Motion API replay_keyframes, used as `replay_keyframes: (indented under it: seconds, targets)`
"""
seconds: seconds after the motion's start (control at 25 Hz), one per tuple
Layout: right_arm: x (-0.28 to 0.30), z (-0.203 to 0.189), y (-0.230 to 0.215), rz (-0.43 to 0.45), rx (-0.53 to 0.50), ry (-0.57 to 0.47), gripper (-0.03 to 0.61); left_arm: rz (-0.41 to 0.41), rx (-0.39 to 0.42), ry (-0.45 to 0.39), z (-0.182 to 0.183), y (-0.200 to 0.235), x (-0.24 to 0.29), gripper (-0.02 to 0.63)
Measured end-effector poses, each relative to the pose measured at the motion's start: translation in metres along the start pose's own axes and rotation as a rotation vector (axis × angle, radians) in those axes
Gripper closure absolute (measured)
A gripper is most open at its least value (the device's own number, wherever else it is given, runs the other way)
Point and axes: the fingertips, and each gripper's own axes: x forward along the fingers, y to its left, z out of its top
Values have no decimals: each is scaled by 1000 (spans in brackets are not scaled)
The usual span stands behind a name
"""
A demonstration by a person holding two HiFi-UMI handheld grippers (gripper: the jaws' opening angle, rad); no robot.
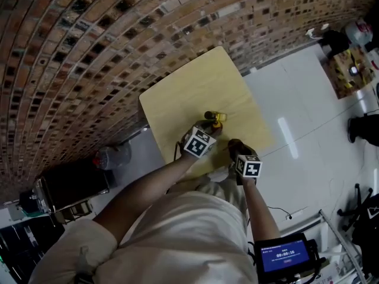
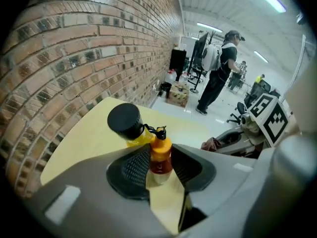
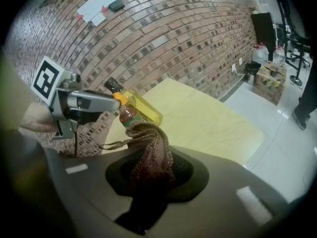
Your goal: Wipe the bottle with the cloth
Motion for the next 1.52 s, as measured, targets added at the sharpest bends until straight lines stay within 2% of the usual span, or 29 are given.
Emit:
replay_keyframes:
  seconds: [0.16,0.28,0.36,0.8,0.92,1.04,1.2,1.36,1.52]
  targets:
    - [-2,19,9,28,5,-67,499,47,-9,-99,5,6,-4,465]
    - [-3,40,18,64,19,-128,499,90,26,-134,-4,7,-4,465]
    - [-3,55,24,92,26,-160,499,106,16,-156,-11,9,-6,463]
    - [23,98,73,235,1,-206,499,59,13,-159,-21,4,-8,463]
    - [47,92,68,187,-23,-166,499,38,17,-136,-21,5,-8,465]
    - [62,85,47,113,1,-132,500,23,21,-118,-23,2,-7,465]
    - [86,67,28,47,7,-17,503,13,36,-124,-26,3,-8,465]
    - [117,35,7,6,-126,145,503,-9,56,-119,-27,2,-7,465]
    - [120,33,8,63,-258,234,500,-24,70,-117,-30,5,-9,463]
